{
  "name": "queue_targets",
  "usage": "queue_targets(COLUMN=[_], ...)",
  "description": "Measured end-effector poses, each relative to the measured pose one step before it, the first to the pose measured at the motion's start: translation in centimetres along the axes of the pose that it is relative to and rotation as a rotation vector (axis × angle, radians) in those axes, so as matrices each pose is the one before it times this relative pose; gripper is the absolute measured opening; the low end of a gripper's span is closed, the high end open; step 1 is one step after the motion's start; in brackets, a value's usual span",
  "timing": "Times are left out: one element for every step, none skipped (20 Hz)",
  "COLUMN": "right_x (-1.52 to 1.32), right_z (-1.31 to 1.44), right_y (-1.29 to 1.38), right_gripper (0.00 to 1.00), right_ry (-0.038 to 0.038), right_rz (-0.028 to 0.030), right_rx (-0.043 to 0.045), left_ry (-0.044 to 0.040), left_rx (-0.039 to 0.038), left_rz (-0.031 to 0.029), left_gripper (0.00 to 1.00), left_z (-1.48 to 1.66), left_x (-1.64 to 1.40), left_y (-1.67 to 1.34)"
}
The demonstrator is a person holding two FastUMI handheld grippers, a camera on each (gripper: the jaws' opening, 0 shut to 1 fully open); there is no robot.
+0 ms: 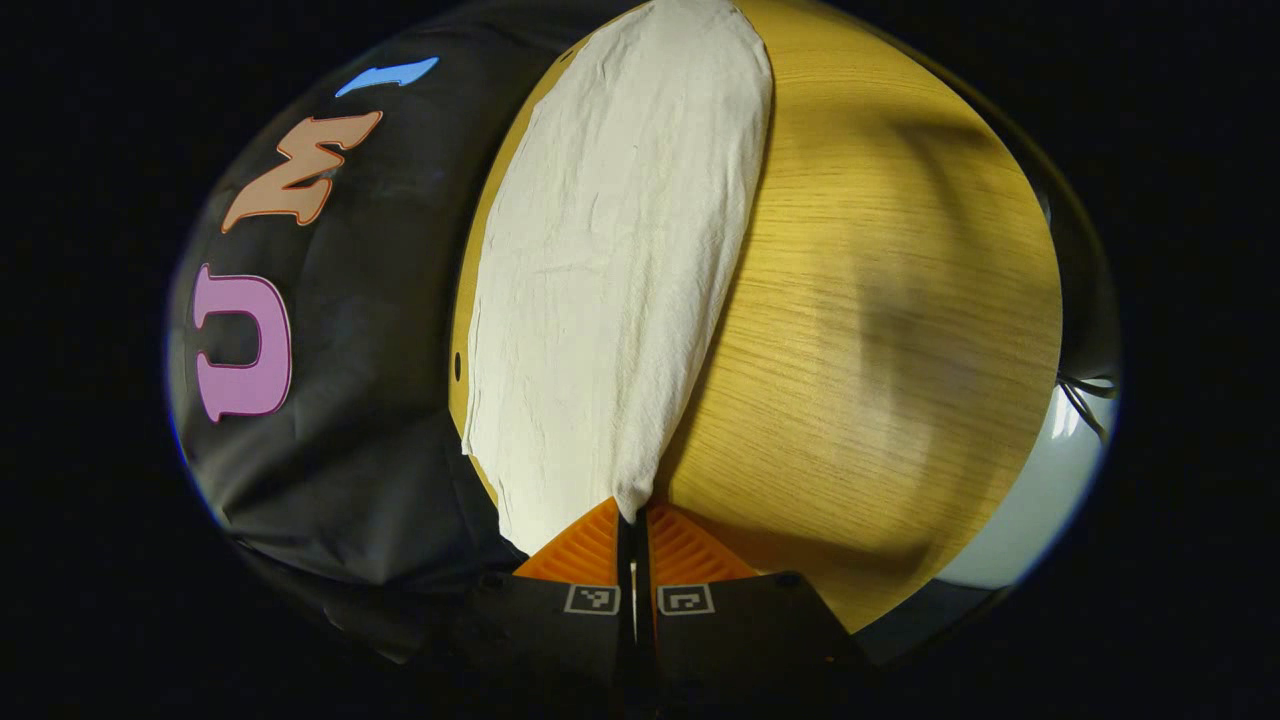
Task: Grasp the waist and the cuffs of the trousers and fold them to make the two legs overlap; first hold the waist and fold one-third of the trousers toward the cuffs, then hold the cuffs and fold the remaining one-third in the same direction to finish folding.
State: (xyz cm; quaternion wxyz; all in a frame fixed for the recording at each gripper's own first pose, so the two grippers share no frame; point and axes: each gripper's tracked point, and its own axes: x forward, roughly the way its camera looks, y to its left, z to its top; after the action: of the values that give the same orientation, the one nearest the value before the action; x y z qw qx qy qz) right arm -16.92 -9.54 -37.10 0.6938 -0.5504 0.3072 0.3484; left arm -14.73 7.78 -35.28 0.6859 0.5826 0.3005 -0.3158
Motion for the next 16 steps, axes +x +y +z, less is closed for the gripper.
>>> queue_targets(right_x=[0.203, 0.066, 0.056, 0.036, -0.077, 0.001, -0.217, -0.272, -0.345, -0.236, -0.158, -0.224, -0.143, -0.071, 0.175, 0.111], right_z=[-0.025, -0.179, -0.004, -0.001, -0.165, -0.389, 0.451, 0.141, 0.223, 0.137, 0.235, 0.327, 0.299, 0.356, 0.217, 0.339], right_y=[0.343, 0.208, -0.06, -0.007, -0.342, -0.267, -0.536, -0.455, -0.667, -0.64, -0.721, -0.94, -0.905, -0.747, -0.608, -0.639], right_gripper=[0.39, 0.31, 0.14, 0.13, 0.13, 0.13, 0.07, 0.11, 0.08, 0.07, 0.08, 0.07, 0.07, 0.08, 0.07, 0.07], right_ry=[0.0059, 0.00934, 0.0017, 0.00353, 0.00332, 0.00256, -0.00336, -0.00484, -0.00822, -0.00377, -0.00382, -0.00582, -0.00965, -0.0098, -0.00753, -0.01031], right_rz=[0.00488, 0.00328, -0.00491, 0.00101, -0.00834, -0.00261, -0.01357, -0.01118, -0.0155, -0.01522, -0.01639, -0.02107, -0.02164, -0.01542, -0.00985, -0.00929], right_rx=[-0.00832, -0.00709, -0.00554, 0.00783, 0.01583, 0.01576, 0.00754, 0.00706, 0.00827, 0.01505, 0.01862, 0.01807, 0.01713, 0.0139, 0.00934, 0.00566], left_ry=[0.00215, 0.00101, 0.00138, 0.00037, 0.00134, 0.00387, 0.00486, 0.00329, 0.00159, 0.00447, 0.00715, 0.00092, 0.00605, 0.00558, 0.00227, 0.00723], left_rx=[0.00056, 0.00025, -0.0013, -0.00664, -0.01715, -0.02567, -0.02485, -0.0112, -0.0005, -0.00122, -0.0104, -0.01307, -0.00983, -0.00336, -0.00185, -0.00572], left_rz=[-0.00062, -0.00205, -0.00369, -0.00548, -0.00801, -0.0104, -0.00715, 0.01007, 0.01468, 0.01582, 0.01456, 0.01315, 0.01471, 0.02, 0.01846, 0.01414], left_gripper=[0.0, 0.0, 0.0, 0.0, 0.0, 0.0, 0.0, 0.0, 0.0, 0.0, 0.0, 0.0, 0.0, 0.0, 0.0, 0.0], left_z=[0.04, -0.024, -0.08, 0.123, -0.062, 0.086, -0.119, 0.044, -0.06, 0.144, 0.261, 0.282, 0.006, 0.241, 0.265, 0.184], left_x=[0.014, 0.012, 0.033, -0.044, 0.056, -0.091, 0.042, -0.038, 0.197, -0.023, -0.084, -0.059, 0.033, -0.072, 0.093, 0.129], left_y=[0.012, 0.021, 0.038, -0.042, 0.014, -0.029, 0.292, 0.545, 0.884, 0.76, 0.882, 0.728, 0.876, 0.969, 1.165, 0.846])
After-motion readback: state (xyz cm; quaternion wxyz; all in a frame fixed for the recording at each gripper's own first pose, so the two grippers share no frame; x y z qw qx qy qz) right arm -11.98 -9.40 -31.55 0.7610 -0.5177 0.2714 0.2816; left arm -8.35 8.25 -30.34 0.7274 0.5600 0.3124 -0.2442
